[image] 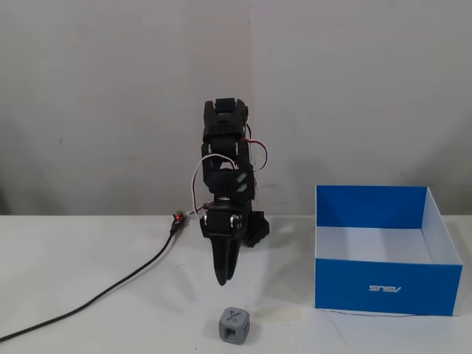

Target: Pick the gray block and keep it in the box.

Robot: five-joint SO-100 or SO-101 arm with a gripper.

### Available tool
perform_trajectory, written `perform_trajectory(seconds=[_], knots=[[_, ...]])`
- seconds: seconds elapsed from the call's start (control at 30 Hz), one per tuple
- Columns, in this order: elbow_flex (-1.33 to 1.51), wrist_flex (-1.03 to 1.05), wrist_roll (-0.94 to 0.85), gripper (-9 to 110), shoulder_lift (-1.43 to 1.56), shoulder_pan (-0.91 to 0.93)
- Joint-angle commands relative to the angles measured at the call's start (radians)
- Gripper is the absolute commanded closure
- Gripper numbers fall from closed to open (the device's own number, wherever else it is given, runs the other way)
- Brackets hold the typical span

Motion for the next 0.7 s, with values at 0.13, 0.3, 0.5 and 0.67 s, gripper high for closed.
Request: perform_trajectory(seconds=[0.13, 0.3, 0.5, 0.67], knots=[[-0.087, -0.066, 0.041, 85, -0.067, -0.034], [-0.147, -0.067, 0.055, 83, -0.209, -0.041], [-0.229, -0.078, 0.063, 82, -0.357, -0.026], [-0.276, -0.089, 0.066, 81, -0.437, -0.018]])
